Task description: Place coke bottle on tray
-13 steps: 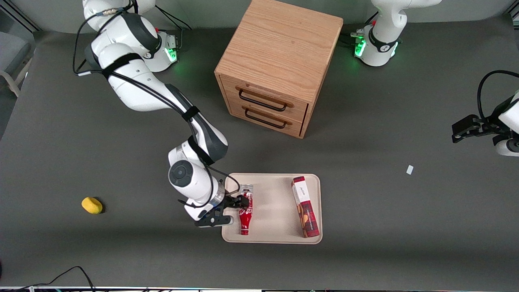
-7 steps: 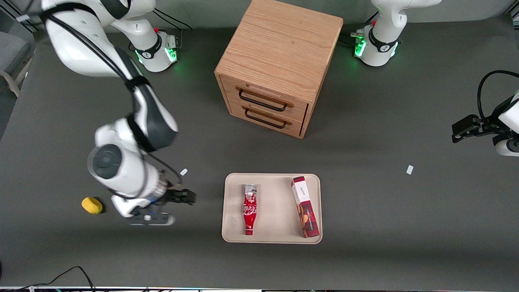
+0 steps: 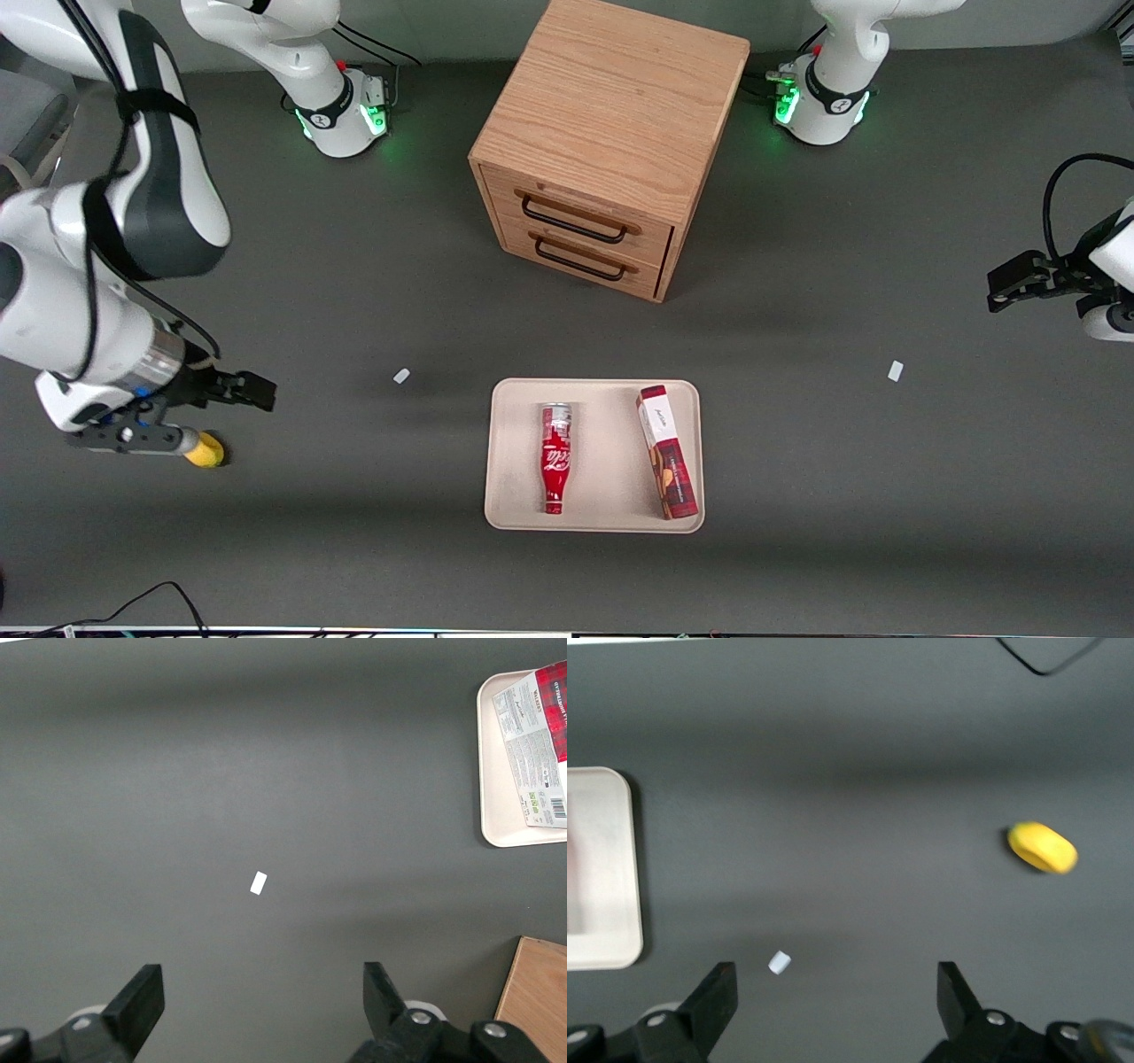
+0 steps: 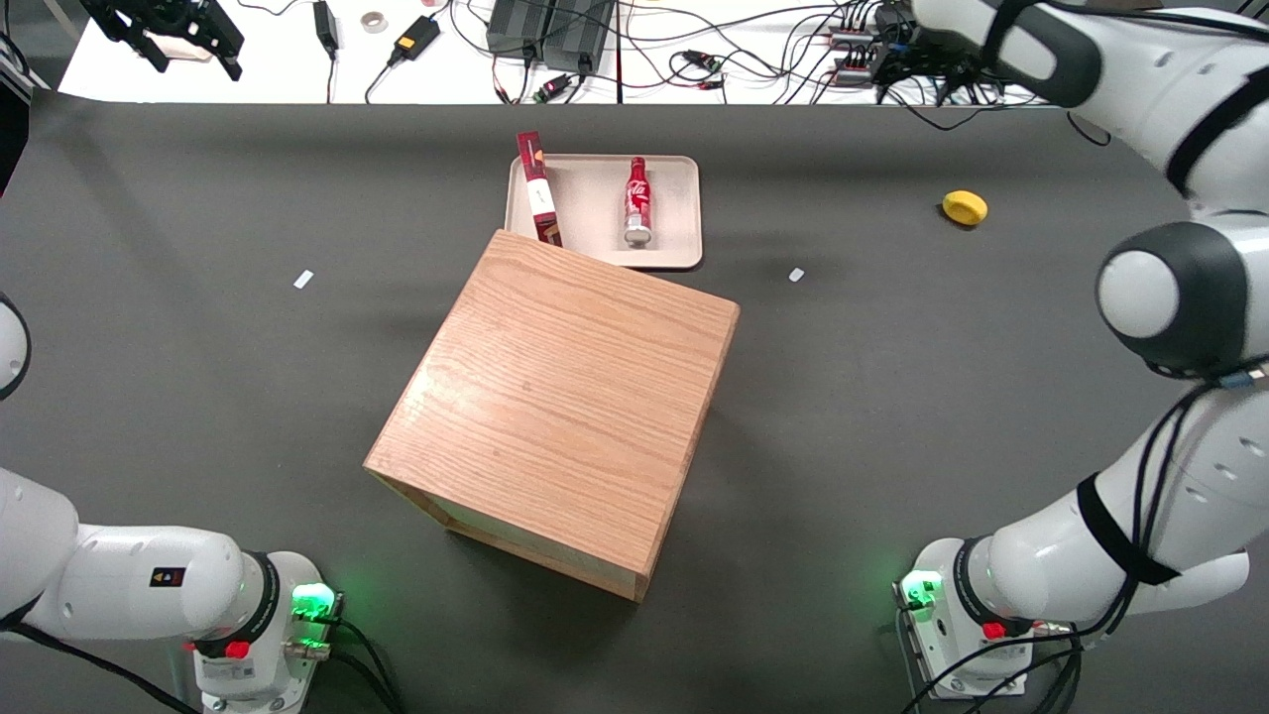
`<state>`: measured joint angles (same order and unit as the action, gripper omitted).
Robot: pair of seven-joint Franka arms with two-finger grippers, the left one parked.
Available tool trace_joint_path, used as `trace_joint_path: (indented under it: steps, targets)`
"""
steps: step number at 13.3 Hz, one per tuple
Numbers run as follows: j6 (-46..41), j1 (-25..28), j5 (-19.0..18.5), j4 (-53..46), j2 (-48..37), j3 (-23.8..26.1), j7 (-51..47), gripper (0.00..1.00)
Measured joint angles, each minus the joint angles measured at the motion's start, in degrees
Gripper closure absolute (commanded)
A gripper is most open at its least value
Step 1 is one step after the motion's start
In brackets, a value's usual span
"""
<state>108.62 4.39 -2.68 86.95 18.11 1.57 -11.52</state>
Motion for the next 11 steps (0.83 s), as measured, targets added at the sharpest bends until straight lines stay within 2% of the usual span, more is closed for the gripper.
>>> trace_joint_path:
  steps: [6, 11]
  targets:
    - [-8.66, 0.03, 0.43, 8.0, -15.44, -1.82, 2.39, 0.0]
    - [-9.12, 0.04, 2.94, 8.49, -17.64, -3.48, 4.24, 0.0]
